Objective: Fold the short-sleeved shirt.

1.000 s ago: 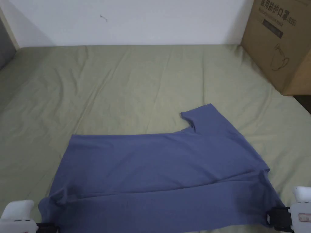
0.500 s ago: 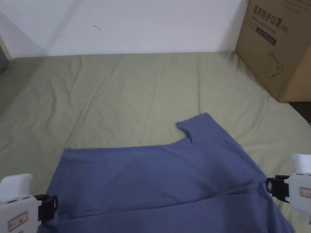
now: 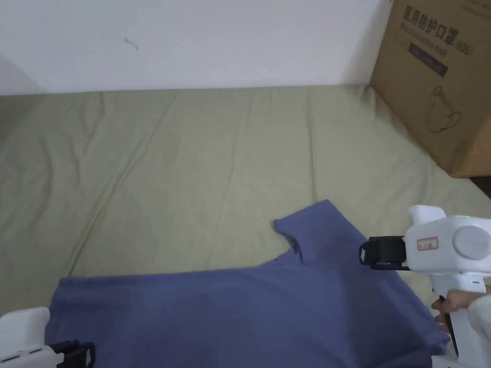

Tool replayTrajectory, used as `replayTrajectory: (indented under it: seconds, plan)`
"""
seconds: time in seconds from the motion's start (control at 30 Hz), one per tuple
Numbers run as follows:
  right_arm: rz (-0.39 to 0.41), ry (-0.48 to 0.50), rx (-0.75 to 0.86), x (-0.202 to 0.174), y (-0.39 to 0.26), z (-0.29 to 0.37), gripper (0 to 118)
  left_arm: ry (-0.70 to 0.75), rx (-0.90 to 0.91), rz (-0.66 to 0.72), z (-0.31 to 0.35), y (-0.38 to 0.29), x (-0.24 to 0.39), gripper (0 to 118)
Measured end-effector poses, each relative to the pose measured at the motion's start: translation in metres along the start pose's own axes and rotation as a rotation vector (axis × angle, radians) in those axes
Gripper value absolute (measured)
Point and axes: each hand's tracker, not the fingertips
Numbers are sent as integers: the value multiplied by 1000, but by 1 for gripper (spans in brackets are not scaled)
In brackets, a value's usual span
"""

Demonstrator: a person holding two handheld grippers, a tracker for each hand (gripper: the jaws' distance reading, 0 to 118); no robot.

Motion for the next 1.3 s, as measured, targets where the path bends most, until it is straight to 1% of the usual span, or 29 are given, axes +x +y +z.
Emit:
replayTrajectory:
  seconds: [0.07, 0.1, 0.17, 0.2, 0.23, 0.27, 0.3, 0.33, 0.37, 0.4, 0.43, 0.47, 0.5, 0.53, 0.63, 0.7, 0.77, 0.8, 0.87, 0.9, 0.93, 0.97, 1.0, 1.03, 1.07, 1.1, 1.2, 1.27, 1.3]
  plan:
    - [16, -48, -58, 5, 13, -32, 105, -10, -9, 6, -6, 4, -1, 0]
    - [16, -75, -81, -5, 5, -28, 104, -11, -14, 8, -9, 5, -1, 0]
    - [52, -144, -156, -7, -3, -53, 90, -7, -27, 13, -17, 7, -3, 0]
    - [54, -143, -187, -7, -8, -60, 90, -3, -37, 16, -20, 8, -4, 0]
    - [43, -127, -124, -13, -13, -54, 87, -2, -46, 15, -22, 10, -5, 0]
    - [34, -125, -133, -17, -10, -45, 71, -4, -53, 13, -23, 11, -6, 0]
    - [41, -112, -132, -19, -9, -39, 52, -6, -52, 12, -25, 13, -11, 4]
    - [77, -90, -126, -24, -9, -34, 30, -12, -49, 14, -27, 16, -15, 18]
    - [112, -82, -127, -23, -3, -28, 4, -15, -47, 17, -28, 22, -17, 53]
    - [111, -90, -116, -26, -2, -24, 4, -10, -46, 23, -30, 28, -19, 86]
    - [97, -73, -111, -30, 0, -21, 4, 4, -59, 26, -33, 36, -22, 109]
    - [95, -75, -114, -34, 0, -20, 4, 18, -72, 22, -40, 44, -25, 112]
    - [98, -87, -104, -34, 4, -23, 4, 31, -69, 17, -48, 52, -29, 105]
    - [106, -84, -108, -35, 4, -25, 4, 40, -57, 23, -53, 62, -35, 103]
    - [94, -88, -111, -31, 2, -27, 4, 55, -57, 140, -70, 95, -53, 104]
    - [66, -83, -112, -27, 2, -27, 4, 72, -47, 171, -88, 116, -60, 104]
    - [51, -78, -113, -26, 2, -28, 4, 76, -76, 157, -110, 130, -60, 104]
    - [50, -78, -114, -27, 3, -28, 4, 121, -126, 122, -123, 133, -57, 101]
    - [59, -84, -116, -28, 5, -27, 4, 208, -235, 32, -150, 129, -53, 73]
    - [59, -83, -116, -29, 4, -28, 4, 237, -204, -17, -149, 124, -47, 72]
    - [59, -81, -116, -29, 5, -27, 4, 241, -177, -7, -142, 128, -41, 68]
    - [58, -82, -113, -28, 6, -25, 4, 221, -181, 17, -139, 130, -49, 53]
    - [55, -77, -111, -27, 8, -23, 4, 229, -172, 24, -136, 132, -51, 34]
    - [49, -71, -110, -26, 8, -21, 4, 232, -169, 18, -132, 133, -54, 6]
    - [37, -65, -105, -25, 9, -18, 4, 156, -157, 62, -131, 134, -57, 3]
    - [23, -62, -100, -25, 11, -12, 4, 170, -172, 96, -124, 133, -62, 3]
    - [15, -43, -74, -25, 12, 12, 4, 152, -151, 56, -105, 131, -55, 3]
    - [21, -32, -46, -23, 14, 36, 4, 133, -117, -9, -78, 129, -48, 3]
    - [24, -17, -27, -23, 12, 48, 4, 121, -91, -18, -64, 128, -47, 3]
